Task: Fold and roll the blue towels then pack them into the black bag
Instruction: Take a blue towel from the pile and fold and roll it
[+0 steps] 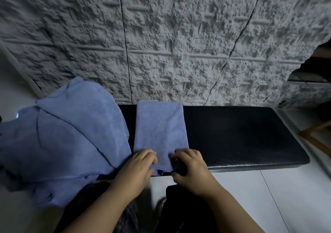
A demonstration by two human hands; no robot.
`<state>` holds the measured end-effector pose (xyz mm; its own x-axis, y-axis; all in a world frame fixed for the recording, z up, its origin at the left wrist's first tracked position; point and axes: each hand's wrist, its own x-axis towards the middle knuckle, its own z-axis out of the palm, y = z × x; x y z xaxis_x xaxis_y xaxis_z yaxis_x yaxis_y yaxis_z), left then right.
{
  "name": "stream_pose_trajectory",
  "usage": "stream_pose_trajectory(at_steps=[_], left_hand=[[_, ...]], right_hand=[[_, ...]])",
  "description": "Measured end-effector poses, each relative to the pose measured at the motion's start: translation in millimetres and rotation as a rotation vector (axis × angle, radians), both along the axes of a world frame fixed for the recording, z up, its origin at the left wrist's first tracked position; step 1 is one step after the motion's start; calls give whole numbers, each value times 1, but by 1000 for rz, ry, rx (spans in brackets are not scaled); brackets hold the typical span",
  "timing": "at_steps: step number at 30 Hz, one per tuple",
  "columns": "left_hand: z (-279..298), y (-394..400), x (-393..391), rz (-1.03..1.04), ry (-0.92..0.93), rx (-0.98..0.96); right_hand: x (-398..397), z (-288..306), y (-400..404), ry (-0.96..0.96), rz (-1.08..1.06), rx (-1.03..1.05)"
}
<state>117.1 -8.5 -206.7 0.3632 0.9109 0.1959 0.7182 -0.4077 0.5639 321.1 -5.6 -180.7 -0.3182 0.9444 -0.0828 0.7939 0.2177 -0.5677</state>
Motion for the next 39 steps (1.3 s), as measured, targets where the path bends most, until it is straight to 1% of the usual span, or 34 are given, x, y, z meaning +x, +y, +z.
stream_pose_trajectory(at_steps=[2, 4, 6, 10, 16, 18, 20, 22, 24, 27, 30, 34, 36, 39], left_hand=[[2, 1, -1, 68, -14, 12], [1, 1, -2, 126, -11, 17], [0, 1, -3, 147, 32, 31], [6, -1, -6, 142, 144, 88], [2, -3, -14, 91, 196, 78], [3, -4, -13, 84, 222, 118], [6, -8, -9, 78, 262, 154], [10, -12, -5, 74, 322, 153], [11, -13, 0, 60, 405, 132], [8, -11, 8, 48, 479, 125], [4, -7, 11, 71, 472, 164], [3, -5, 1, 55, 391, 214], [5, -4, -3, 83, 359, 231], [9, -3, 0, 142, 307, 247]], right_hand=[[3, -1, 2, 1, -16, 45], [5, -2, 4, 35, -119, 88], [7, -2, 6, 30, -193, 93], [8, -4, 7, -1, -212, 93], [12, -3, 2, -79, -228, 94], [14, -3, 0, -134, -253, 113], [12, -1, -2, -141, -269, 172], [5, 0, -3, -131, -260, 272], [-4, 2, -3, -104, -203, 352], [-19, 0, -3, -26, -58, 355], [-29, -7, -4, -24, 73, 303], [-30, -18, -3, -149, 175, 351], [-31, -19, -3, -192, 167, 390], [-33, -19, 0, -231, 69, 490]])
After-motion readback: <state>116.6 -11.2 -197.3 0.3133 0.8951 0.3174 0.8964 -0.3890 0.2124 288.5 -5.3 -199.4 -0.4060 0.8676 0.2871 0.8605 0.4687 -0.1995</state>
